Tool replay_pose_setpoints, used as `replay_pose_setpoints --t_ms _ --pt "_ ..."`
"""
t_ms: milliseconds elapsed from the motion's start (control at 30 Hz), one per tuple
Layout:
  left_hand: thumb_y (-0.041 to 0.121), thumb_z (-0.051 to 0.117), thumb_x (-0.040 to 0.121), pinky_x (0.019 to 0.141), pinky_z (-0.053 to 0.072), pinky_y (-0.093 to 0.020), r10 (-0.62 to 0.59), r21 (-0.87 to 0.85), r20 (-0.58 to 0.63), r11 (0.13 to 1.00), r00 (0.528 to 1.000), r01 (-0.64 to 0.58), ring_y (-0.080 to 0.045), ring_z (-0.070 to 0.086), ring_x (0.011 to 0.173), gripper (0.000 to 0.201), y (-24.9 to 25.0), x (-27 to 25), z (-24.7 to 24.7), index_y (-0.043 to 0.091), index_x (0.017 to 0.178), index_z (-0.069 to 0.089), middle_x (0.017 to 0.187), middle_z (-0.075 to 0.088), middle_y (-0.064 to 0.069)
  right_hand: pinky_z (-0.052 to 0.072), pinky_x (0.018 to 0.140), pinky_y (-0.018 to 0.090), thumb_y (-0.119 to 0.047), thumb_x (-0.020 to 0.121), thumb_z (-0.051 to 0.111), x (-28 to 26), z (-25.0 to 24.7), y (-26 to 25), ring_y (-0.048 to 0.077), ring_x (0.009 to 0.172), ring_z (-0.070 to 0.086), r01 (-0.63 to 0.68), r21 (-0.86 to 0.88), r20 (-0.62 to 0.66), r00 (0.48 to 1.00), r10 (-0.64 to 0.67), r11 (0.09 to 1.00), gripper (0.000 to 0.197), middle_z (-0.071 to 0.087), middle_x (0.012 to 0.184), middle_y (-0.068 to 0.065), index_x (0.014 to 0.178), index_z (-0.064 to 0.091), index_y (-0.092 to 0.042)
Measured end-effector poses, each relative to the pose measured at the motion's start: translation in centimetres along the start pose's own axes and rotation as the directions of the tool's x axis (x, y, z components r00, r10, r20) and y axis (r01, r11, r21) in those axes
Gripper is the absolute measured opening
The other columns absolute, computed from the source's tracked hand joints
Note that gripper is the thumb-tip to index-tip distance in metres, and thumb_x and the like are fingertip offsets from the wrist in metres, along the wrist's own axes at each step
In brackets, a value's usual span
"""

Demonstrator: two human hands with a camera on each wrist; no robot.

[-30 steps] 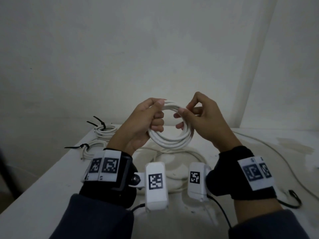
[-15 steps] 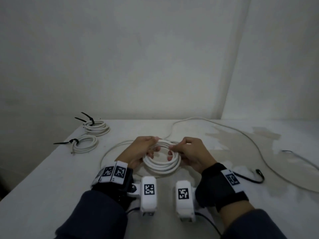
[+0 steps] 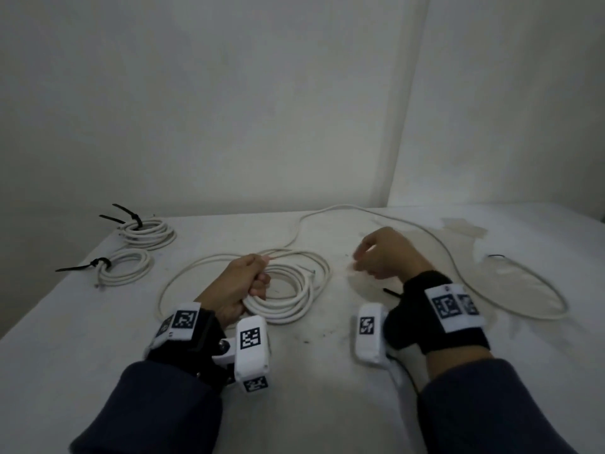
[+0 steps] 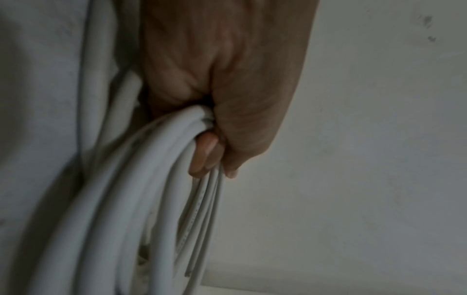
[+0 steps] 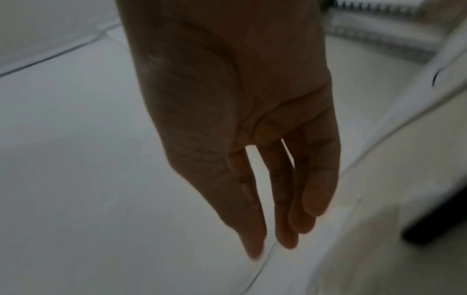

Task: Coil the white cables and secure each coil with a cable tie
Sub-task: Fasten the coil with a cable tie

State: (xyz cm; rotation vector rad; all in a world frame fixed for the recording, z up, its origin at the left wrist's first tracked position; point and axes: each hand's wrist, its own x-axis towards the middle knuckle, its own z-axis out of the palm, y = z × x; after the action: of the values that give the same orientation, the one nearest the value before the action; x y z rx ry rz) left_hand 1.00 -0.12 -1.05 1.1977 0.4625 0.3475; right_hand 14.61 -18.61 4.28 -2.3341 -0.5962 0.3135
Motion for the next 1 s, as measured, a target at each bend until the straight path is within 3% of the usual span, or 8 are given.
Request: replay_pose_setpoints --t_ms 100,200,400,533,667,767,933,1000 --pt "0.012 0.039 0.102 0.035 0.022 -0.013 0.002 0.009 0.013 1.0 1.0 -0.002 -0.002 0.023 0.031 0.029 0.0 0.1 -0.1 0.011 0.073 0.038 0.058 0.029 -0.002 0.053 0.082 0.037 -0.005 0.07 0.08 -0.5 -3.3 2.6 0.029 0.09 0.063 -0.12 -0.195 0.009 0.992 0.124 0.973 0.017 0.059 0.072 0.003 0.084 0.07 -0.009" --pt "0.012 0.038 0.102 0.034 0.022 -0.012 0.006 0.01 0.019 1.0 1.0 -0.006 -0.002 0.023 0.031 0.028 0.0 0.3 0.0 0.01 0.074 0.039 0.058 0.029 -0.002 0.052 0.078 0.033 -0.003 0.073 0.077 -1.2 -4.0 4.1 0.026 0.086 0.065 -0.17 -0.276 0.102 0.974 0.205 0.946 0.016 0.064 0.075 0.003 0.087 0.072 -0.011" --pt "0.012 0.038 0.102 0.033 0.022 -0.01 -0.003 0.007 0.023 1.0 1.0 0.003 -0.001 0.023 0.031 0.026 0.0 0.4 0.1 0.01 0.077 0.041 0.058 0.029 -0.002 0.049 0.064 0.024 -0.007 0.074 0.074 -0.9 -3.2 4.6 0.022 0.076 0.064 -0.107 -0.268 0.114 0.983 0.142 0.957 0.006 0.069 0.075 0.005 0.075 0.074 -0.013" --pt "0.012 0.038 0.102 0.033 0.023 -0.01 -0.009 0.002 0.033 1.0 0.999 0.009 -0.001 0.024 0.031 0.024 -0.1 0.4 -0.1 0.009 0.079 0.042 0.061 0.028 -0.003 0.047 0.062 0.025 -0.006 0.071 0.074 -0.4 -2.9 5.0 0.023 0.069 0.06 -0.09 -0.253 0.071 0.991 0.111 0.963 0.018 0.066 0.068 0.005 0.057 0.067 -0.015" --pt "0.012 0.038 0.102 0.032 0.023 -0.01 -0.012 -0.002 0.033 1.0 0.999 0.012 -0.001 0.024 0.031 0.021 -0.1 0.5 -0.1 0.008 0.083 0.046 0.062 0.028 -0.002 0.053 0.069 0.033 -0.003 0.073 0.077 0.1 -3.0 5.2 0.023 0.066 0.058 -0.111 -0.171 0.004 0.994 0.114 0.979 0.022 0.062 0.062 0.004 0.056 0.066 -0.014" --pt "0.012 0.038 0.102 0.032 0.024 -0.01 -0.014 -0.009 0.032 1.0 0.999 0.014 -0.001 0.024 0.032 0.02 -0.1 0.5 0.0 0.006 0.087 0.049 0.061 0.029 -0.002 0.051 0.061 0.028 -0.003 0.078 0.072 0.1 -3.1 4.1 0.019 0.061 0.058 -0.062 -0.099 -0.014 0.998 0.061 0.993 0.021 0.061 0.063 0.004 0.06 0.067 -0.012" --pt "0.013 0.039 0.102 0.032 0.026 -0.01 -0.028 -0.025 0.026 0.999 0.999 0.029 -0.001 0.024 0.032 0.021 -0.1 0.5 -0.1 0.005 0.093 0.057 0.057 0.031 -0.002 0.043 0.051 0.019 -0.008 0.08 0.073 -1.2 -3.2 -0.5 0.011 0.059 0.053 0.19 0.069 -0.064 0.98 -0.186 0.979 0.011 0.059 0.058 -0.005 0.07 0.068 -0.008" --pt "0.013 0.039 0.102 0.032 0.026 -0.01 -0.029 -0.027 0.028 0.999 0.999 0.03 -0.001 0.024 0.033 0.023 -0.1 0.4 -0.1 0.004 0.094 0.059 0.056 0.031 -0.001 0.044 0.051 0.015 -0.011 0.084 0.071 -2.2 -2.7 -2.5 0.007 0.058 0.054 0.296 0.305 -0.067 0.955 -0.29 0.905 0.017 0.06 0.062 -0.005 0.069 0.064 -0.014"
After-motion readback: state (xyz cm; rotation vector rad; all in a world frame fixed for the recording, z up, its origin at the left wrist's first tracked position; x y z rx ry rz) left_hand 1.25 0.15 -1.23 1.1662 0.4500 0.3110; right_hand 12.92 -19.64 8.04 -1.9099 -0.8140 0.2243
